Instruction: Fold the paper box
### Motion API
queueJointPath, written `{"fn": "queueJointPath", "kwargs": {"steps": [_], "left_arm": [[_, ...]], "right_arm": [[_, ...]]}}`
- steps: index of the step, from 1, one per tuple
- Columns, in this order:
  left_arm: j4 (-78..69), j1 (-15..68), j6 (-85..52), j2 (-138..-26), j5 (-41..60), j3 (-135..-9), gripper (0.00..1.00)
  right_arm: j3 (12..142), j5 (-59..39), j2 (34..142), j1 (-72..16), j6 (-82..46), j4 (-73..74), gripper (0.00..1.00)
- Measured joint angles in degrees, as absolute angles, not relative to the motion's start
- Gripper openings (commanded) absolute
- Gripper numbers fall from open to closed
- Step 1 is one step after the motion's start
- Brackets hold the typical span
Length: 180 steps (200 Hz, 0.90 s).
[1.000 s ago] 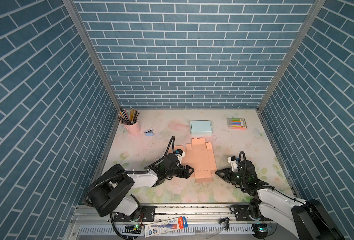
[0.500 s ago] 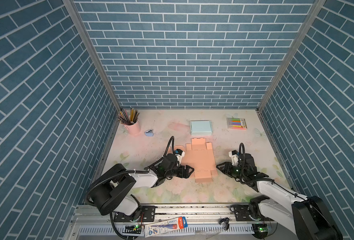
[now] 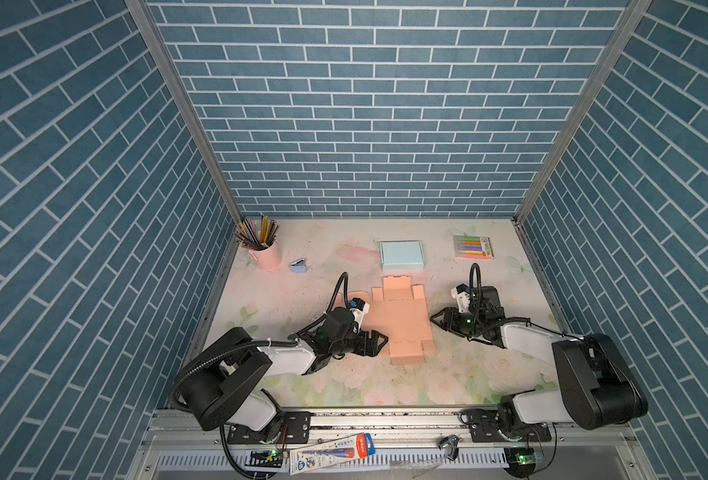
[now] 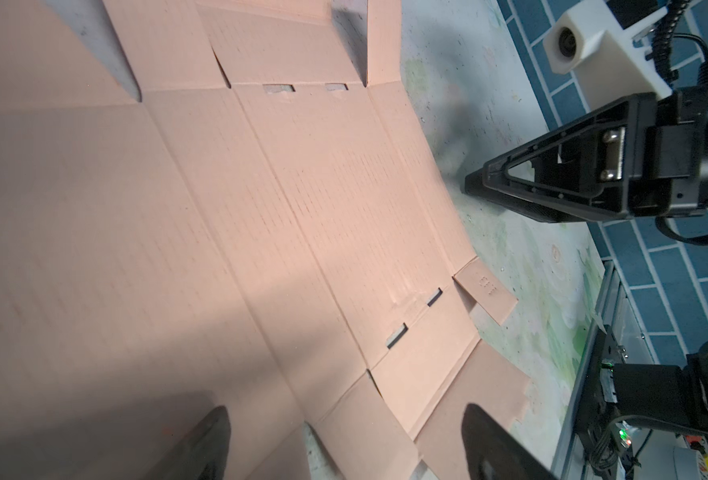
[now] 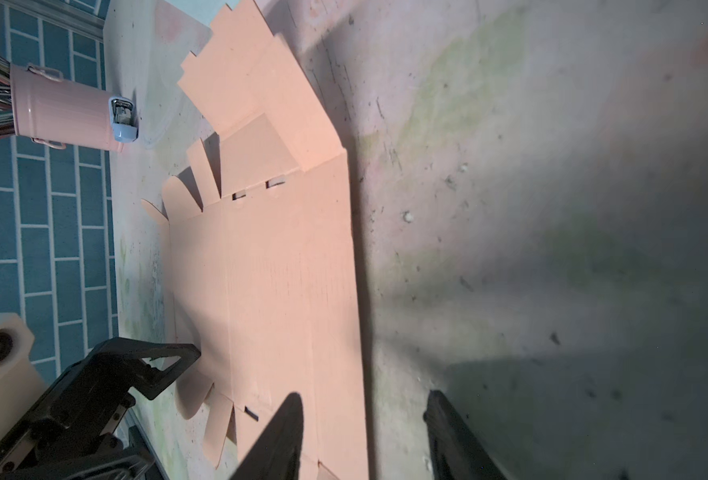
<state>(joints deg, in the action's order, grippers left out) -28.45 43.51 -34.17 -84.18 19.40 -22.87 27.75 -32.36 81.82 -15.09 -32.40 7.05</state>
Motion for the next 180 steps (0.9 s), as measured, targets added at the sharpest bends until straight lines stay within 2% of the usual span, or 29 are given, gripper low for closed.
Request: {"fn": "queueJointPath", "kwargs": {"steps": [113, 180], "left_arm": [[-30.4, 43.5, -34.3, -84.9, 19.6, -22.6, 0.88], [-30.9, 43.5, -34.3, -84.9, 19.6, -22.2, 0.88]], "right_arm": [[30.5, -40.8, 92.0, -14.8, -30.8, 18.1, 0.51], [31.4, -41.9, 94.5, -17.2, -31.6, 21.5, 0.50]]}}
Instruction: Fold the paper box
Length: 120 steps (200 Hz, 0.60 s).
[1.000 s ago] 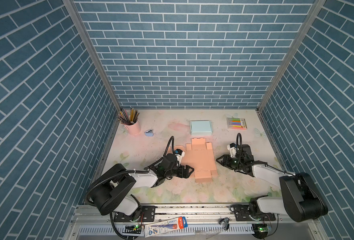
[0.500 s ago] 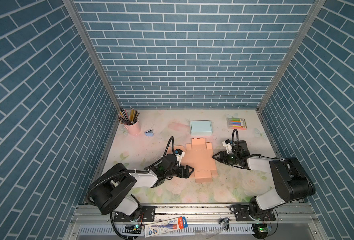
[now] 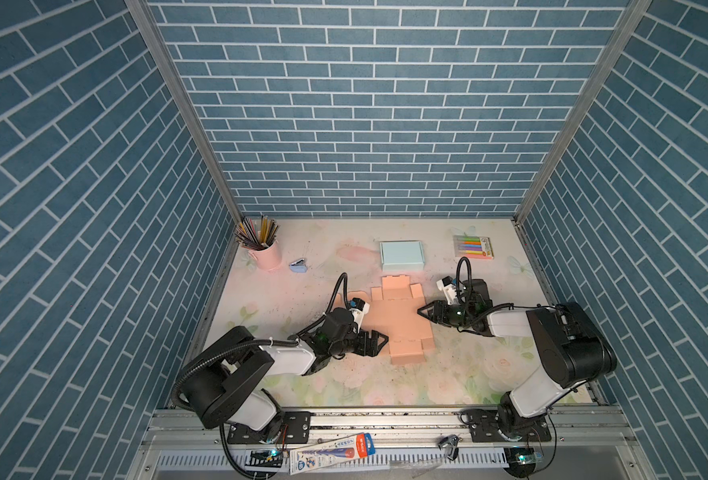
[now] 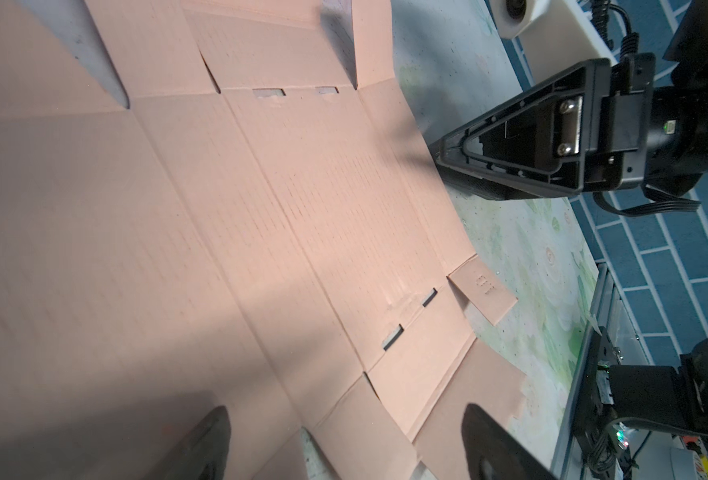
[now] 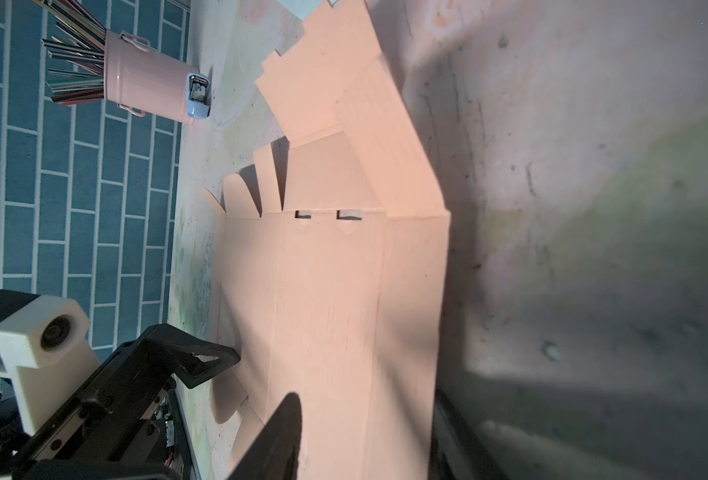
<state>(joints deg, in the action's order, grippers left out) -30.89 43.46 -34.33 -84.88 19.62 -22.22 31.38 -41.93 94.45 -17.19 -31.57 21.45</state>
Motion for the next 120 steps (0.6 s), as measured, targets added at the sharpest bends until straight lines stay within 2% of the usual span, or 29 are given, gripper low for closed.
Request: {"fn": "queueJointPath", "kwargs": {"steps": [35, 59, 94, 120], "left_arm": [[-31.1, 43.5, -34.4, -84.9, 19.6, -22.1, 0.88], [-31.1, 43.5, -34.5, -84.9, 19.6, -22.1, 0.88], [-31.2, 43.5, -34.7, -84.9, 19.6, -22.1, 0.88], [-31.3, 43.5, -34.7, -84.9, 19.6, -22.0, 0.88]], "right_arm": [[31.3, -42.9, 94.5, -17.3, -33.6, 21.9, 0.48], [31.0, -43.5, 93.6, -17.4, -34.9, 22.2, 0.39], [30.9, -43.8, 92.4, -17.6, -36.1, 22.5, 0.33], [30.7, -43.9, 92.4, -18.1, -36.9, 23.4, 0.23]]}}
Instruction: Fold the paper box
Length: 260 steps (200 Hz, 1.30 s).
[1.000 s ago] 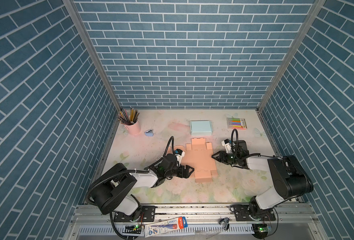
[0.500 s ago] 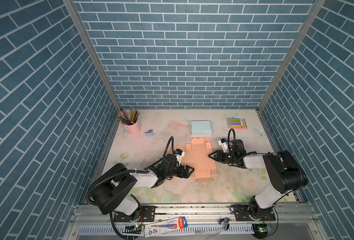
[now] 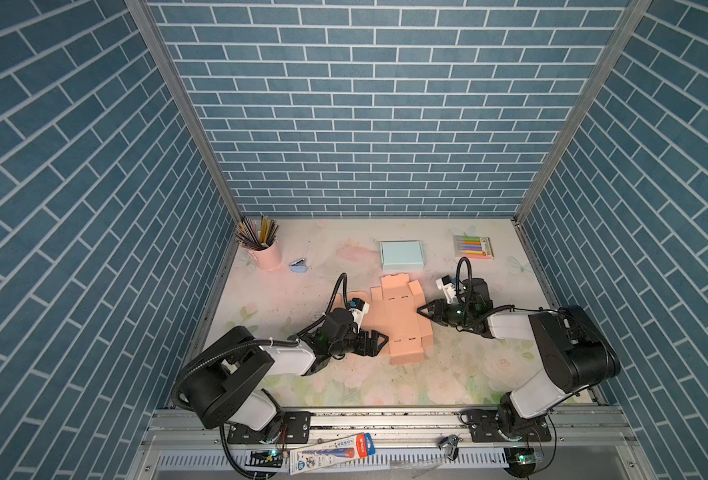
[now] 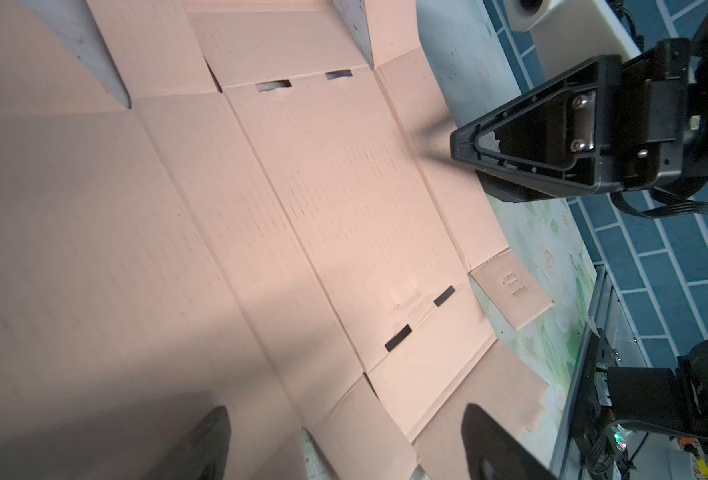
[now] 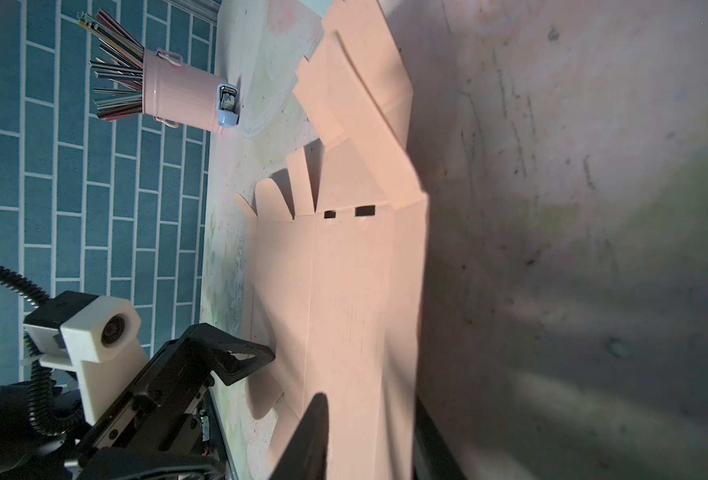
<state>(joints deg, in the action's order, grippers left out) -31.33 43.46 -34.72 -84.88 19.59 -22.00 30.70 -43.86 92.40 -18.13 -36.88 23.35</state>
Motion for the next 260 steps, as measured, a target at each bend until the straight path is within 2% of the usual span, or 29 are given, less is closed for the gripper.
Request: {"fn": "queueJointPath", "kwargs": {"steps": [44, 142, 179, 192, 214, 260], "left_arm": [[-31.5, 43.5, -34.7, -84.8, 19.6, -21.9, 0.88], [-23.4, 43.5, -34.7, -78.3, 18.8, -21.9, 0.87], [-19.0, 43.5, -34.0, -75.5, 17.6, -23.2, 0.73], [-17.5, 43.4, -33.6, -75.3, 17.3, -24.9, 0.62], [-16.3, 42.9, -32.4, -75.8, 17.2, -28.6, 0.39], [-16.5, 40.6, -30.3, -82.6, 18.3, -39.3, 0.10]], "right_arm": [[30.3, -43.7, 92.3, -18.4, -37.7, 23.6, 0.13], [29.8, -42.3, 86.6, -18.7, -36.6, 18.8, 0.05], [29.1, -40.4, 82.5, -19.9, -35.0, 14.5, 0.04], [28.8, -39.6, 80.9, -20.6, -34.2, 12.9, 0.04], [27.8, -38.1, 78.1, -21.5, -33.4, 10.6, 0.04], [26.3, -35.7, 74.4, -23.1, -32.9, 7.3, 0.04]]}}
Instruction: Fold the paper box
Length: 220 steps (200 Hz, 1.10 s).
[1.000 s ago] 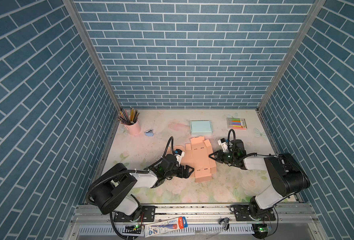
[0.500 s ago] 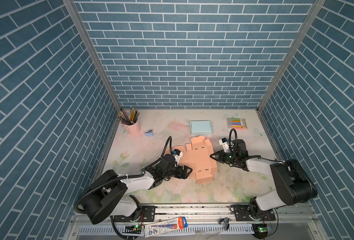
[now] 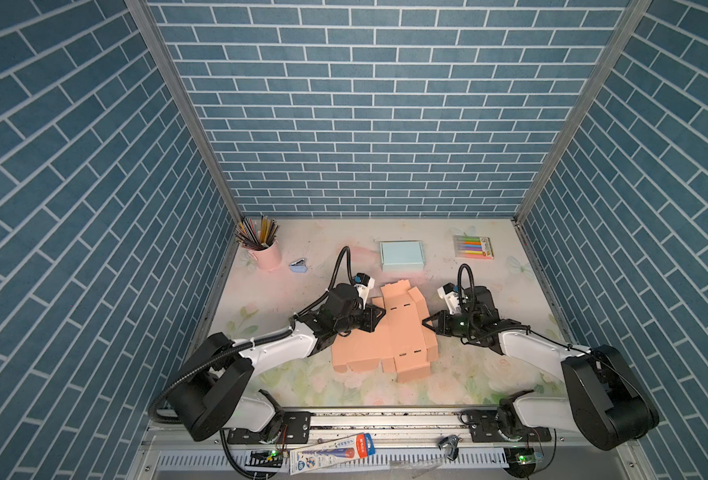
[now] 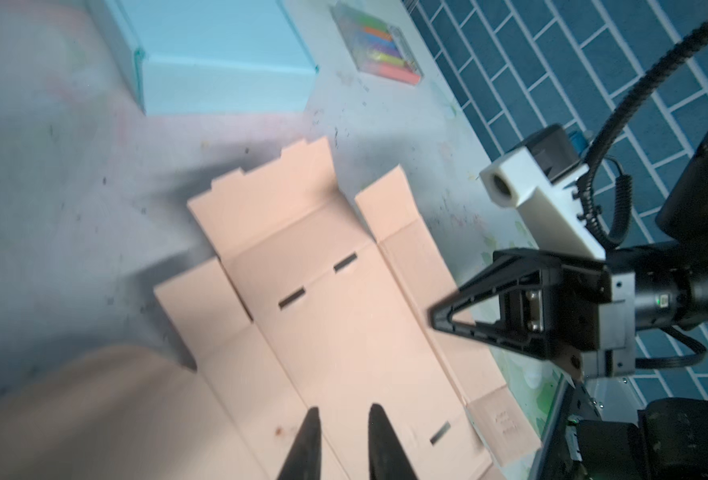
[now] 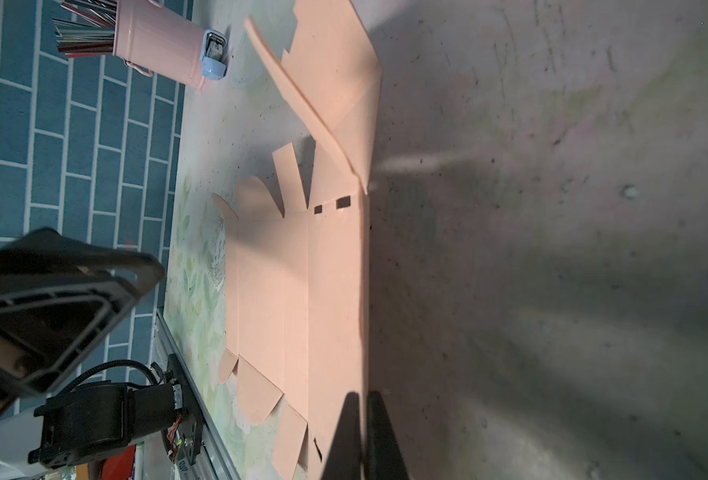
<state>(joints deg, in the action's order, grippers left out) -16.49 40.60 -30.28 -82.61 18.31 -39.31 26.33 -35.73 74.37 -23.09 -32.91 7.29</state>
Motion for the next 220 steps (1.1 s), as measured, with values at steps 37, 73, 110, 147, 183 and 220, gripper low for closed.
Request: {"fn": "queueJointPath", "kwargs": {"steps": [37, 73, 110, 147, 183, 220], "left_arm": [[-16.4, 39.1, -28.2, -89.8, 19.7, -48.1, 0.00], [-16.4, 38.0, -27.1, -96.6, 20.8, -54.6, 0.00], [-15.7, 37.6, -26.2, -101.9, 22.0, -59.4, 0.00], [-15.1, 37.6, -25.9, -106.0, 23.7, -64.2, 0.00], [-14.8, 37.9, -25.7, -108.4, 24.6, -65.4, 0.00], [-14.2, 38.4, -25.4, -108.8, 24.9, -65.6, 0.00]], "right_arm": [[26.3, -34.6, 73.5, -23.7, -32.6, 6.3, 0.04], [26.3, -34.0, 73.5, -24.4, -32.6, 5.9, 0.04], [26.3, -33.5, 73.5, -25.1, -32.6, 5.9, 0.03], [26.3, -32.9, 73.5, -26.1, -32.7, 5.9, 0.03], [26.3, -32.4, 73.5, -26.8, -32.7, 5.9, 0.03], [26.3, -32.0, 73.5, -27.2, -32.7, 5.8, 0.03]]}}
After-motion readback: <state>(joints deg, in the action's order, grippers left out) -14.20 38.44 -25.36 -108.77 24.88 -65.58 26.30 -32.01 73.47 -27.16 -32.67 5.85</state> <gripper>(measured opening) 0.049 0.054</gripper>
